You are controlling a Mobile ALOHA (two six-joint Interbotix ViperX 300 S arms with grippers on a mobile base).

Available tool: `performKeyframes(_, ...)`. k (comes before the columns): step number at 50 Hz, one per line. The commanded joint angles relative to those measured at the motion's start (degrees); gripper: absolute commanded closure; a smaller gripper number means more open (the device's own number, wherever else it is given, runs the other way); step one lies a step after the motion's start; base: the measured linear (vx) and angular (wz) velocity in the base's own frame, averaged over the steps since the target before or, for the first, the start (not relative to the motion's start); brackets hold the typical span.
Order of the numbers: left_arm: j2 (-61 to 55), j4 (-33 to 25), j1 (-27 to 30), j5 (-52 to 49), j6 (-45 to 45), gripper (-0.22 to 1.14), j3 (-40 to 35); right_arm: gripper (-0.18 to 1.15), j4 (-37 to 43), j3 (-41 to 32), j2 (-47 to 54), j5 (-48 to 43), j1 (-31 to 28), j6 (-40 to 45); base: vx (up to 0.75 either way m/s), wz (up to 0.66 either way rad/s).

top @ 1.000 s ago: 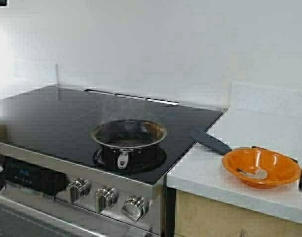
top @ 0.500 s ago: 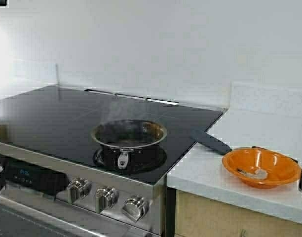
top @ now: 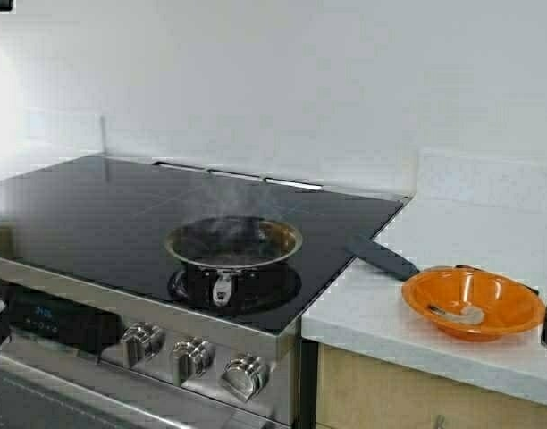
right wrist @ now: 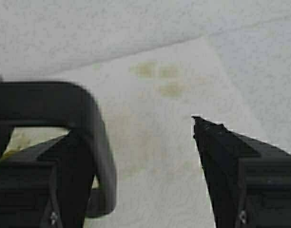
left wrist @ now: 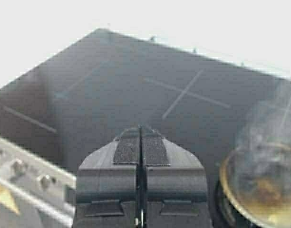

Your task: Add oil to the pan and cook the shrimp and serve it

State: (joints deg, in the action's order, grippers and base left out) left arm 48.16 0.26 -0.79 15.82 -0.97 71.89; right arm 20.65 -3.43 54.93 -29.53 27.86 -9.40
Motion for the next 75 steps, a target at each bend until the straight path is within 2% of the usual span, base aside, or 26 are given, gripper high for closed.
performKeyframes(1,-0.2,0.1,0.1,0.4,0.0,0.89,-0.6,0.06,-0.3,0.2,-2.7,1.0,0.2,0.0,0.0,0.0)
performKeyframes(31,0.0,0.1,0.1,0.4,-0.7,0.88,-0.5,0.07,-1.9,12.7,-11.3,2.2,0.1,0.2,0.0,0.0)
performKeyframes(42,0.0,0.1,0.1,0.4,-1.1,0.88,-0.7,0.1,-1.9,17.8,-19.2,7.8,-1.1,-0.5,0.0,0.0)
performKeyframes(48,0.1,0.1,0.1,0.4,-1.4,0.89,-0.9,0.25,-2.1,18.6,-24.3,11.0,-2.5,-1.6,0.0,0.0)
performKeyframes(55,0.6,0.1,0.1,-0.1,-1.7,0.88,-1.0,0.59,-2.5,18.5,-31.0,16.5,-5.3,-5.7,0.0,0.0)
performKeyframes(62,2.1,0.1,0.1,-0.2,-1.6,0.88,-1.1,0.83,-2.5,18.8,-37.3,20.9,-8.8,-9.5,0.0,0.0)
performKeyframes(67,2.9,0.1,0.1,-0.2,-1.6,0.89,-1.1,0.92,-2.6,20.3,-41.9,23.1,-11.8,-11.8,0.0,0.0)
performKeyframes(75,3.3,0.1,0.1,-0.3,-1.7,0.89,-1.2,0.91,-2.9,22.3,-48.3,29.4,-17.3,-13.9,0.0,0.0)
